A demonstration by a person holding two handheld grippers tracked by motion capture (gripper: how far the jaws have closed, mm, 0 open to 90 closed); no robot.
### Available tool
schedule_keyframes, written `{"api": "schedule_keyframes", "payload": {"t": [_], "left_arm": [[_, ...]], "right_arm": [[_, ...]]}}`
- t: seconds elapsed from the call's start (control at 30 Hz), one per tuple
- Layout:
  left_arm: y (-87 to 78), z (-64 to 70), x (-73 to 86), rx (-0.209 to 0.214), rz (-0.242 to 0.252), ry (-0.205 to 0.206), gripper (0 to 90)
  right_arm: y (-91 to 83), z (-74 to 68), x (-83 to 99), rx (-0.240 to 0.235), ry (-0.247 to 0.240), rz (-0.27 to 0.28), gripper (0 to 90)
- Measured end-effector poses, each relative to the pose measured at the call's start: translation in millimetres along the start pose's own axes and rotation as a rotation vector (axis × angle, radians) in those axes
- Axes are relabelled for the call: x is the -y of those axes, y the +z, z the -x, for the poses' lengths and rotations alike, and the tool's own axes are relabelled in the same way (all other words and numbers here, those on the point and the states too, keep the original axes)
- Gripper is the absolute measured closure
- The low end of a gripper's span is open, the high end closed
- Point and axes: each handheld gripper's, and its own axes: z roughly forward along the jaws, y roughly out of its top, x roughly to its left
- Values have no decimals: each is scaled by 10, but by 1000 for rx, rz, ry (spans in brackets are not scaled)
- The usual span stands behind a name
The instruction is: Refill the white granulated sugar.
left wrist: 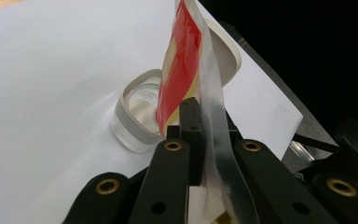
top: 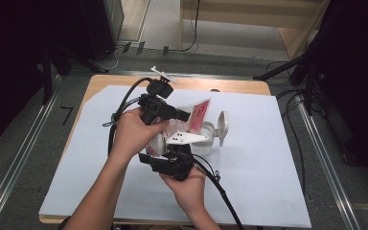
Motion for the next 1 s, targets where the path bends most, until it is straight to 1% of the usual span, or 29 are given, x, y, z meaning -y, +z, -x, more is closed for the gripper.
{"api": "schedule_keyframes", "payload": {"t": [0.13, 0.2, 1.0], "left_arm": [[1, 3, 2, 0, 3, 0, 881], [-3, 7, 4, -6, -4, 9, 883], [2, 15, 6, -5, 0, 10, 881]], "right_arm": [[2, 0, 3, 2, -3, 1, 635], [3, 0, 5, 2, -2, 3, 636], [3, 0, 12, 5, -6, 6, 636]]}}
